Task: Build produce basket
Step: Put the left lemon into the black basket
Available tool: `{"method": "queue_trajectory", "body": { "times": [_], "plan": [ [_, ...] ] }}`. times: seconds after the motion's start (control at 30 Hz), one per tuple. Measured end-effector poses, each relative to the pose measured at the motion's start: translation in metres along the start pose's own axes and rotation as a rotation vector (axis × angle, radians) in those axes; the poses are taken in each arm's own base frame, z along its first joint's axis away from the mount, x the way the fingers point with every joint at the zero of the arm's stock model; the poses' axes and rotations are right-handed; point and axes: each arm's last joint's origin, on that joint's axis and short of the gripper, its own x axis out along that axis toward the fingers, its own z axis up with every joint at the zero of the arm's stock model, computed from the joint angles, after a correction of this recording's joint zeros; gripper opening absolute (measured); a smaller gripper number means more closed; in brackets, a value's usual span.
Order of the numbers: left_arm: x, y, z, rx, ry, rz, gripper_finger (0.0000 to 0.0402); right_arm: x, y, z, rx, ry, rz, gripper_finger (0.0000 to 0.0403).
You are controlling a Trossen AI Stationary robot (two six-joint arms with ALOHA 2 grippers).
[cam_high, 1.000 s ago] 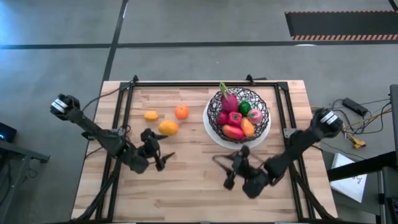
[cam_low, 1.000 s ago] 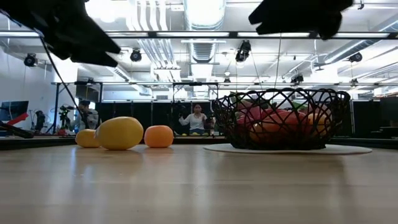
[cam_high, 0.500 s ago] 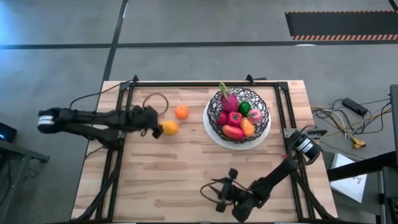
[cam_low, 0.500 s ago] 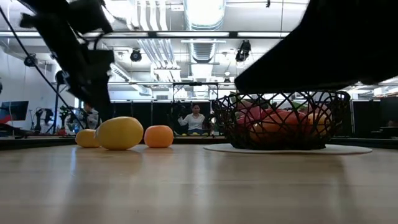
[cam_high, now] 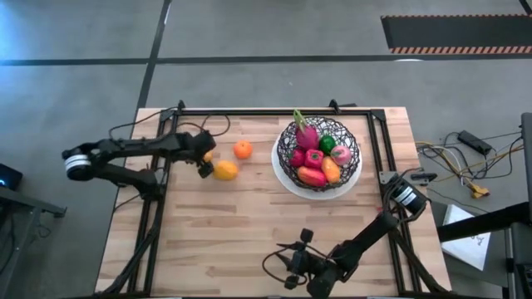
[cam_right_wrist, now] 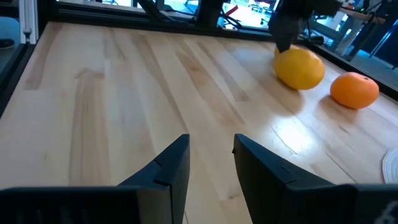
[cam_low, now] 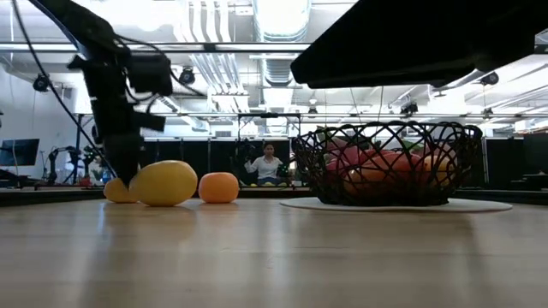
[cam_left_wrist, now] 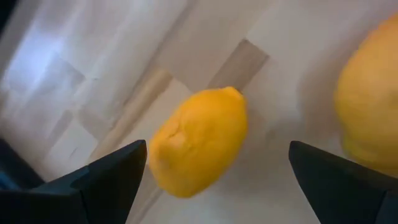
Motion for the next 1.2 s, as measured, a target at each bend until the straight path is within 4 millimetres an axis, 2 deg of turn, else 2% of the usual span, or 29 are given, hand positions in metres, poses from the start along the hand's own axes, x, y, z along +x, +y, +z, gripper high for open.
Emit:
{"method": "queue_trajectory", "body": {
  "times": [0.17, 0.27, 0.4, 0.53, 0.6, 0.7, 0.83, 0.93, 1.07, 1.2],
  "plan": [
    [0.023, -0.005, 0.000, 0.042, 0.112, 0.057, 0.0372, 0.000, 0.000, 0.001, 0.004, -0.001, 0.002, 0.0116],
    [0.033, -0.008, 0.001, 0.036, 0.151, 0.063, 0.0353, -0.001, 0.000, 0.001, 0.004, -0.001, 0.002, 0.0116],
    [0.036, -0.010, 0.001, 0.028, 0.159, 0.059, 0.0292, -0.001, 0.000, 0.001, 0.005, -0.001, 0.002, 0.0116],
    [0.026, -0.008, 0.000, -0.010, 0.114, 0.052, 0.0207, -0.001, 0.000, 0.001, 0.004, -0.001, 0.004, 0.0116],
    [0.016, -0.004, -0.002, -0.032, 0.081, 0.079, 0.0178, -0.005, 0.001, 0.002, -0.002, 0.000, 0.010, 0.0116],
    [-0.004, -0.001, -0.004, -0.063, -0.004, 0.056, 0.0178, -0.020, 0.001, 0.009, -0.008, 0.001, 0.035, 0.0116],
    [-0.036, 0.000, -0.005, -0.143, -0.168, -0.017, 0.0178, -0.054, -0.005, 0.024, 0.029, 0.018, 0.065, 0.0116],
    [-0.063, -0.003, -0.003, -0.185, -0.293, -0.151, 0.0178, -0.081, -0.011, 0.033, 0.059, 0.011, 0.057, 0.0116],
    [-0.094, -0.019, 0.006, -0.194, -0.464, -0.398, 0.0178, -0.110, -0.015, 0.039, 0.080, -0.079, -0.001, 0.0116],
    [-0.113, -0.046, 0.023, -0.160, -0.604, -0.552, 0.0178, -0.123, -0.014, 0.038, 0.078, -0.170, -0.075, 0.0116]
  ]
}}
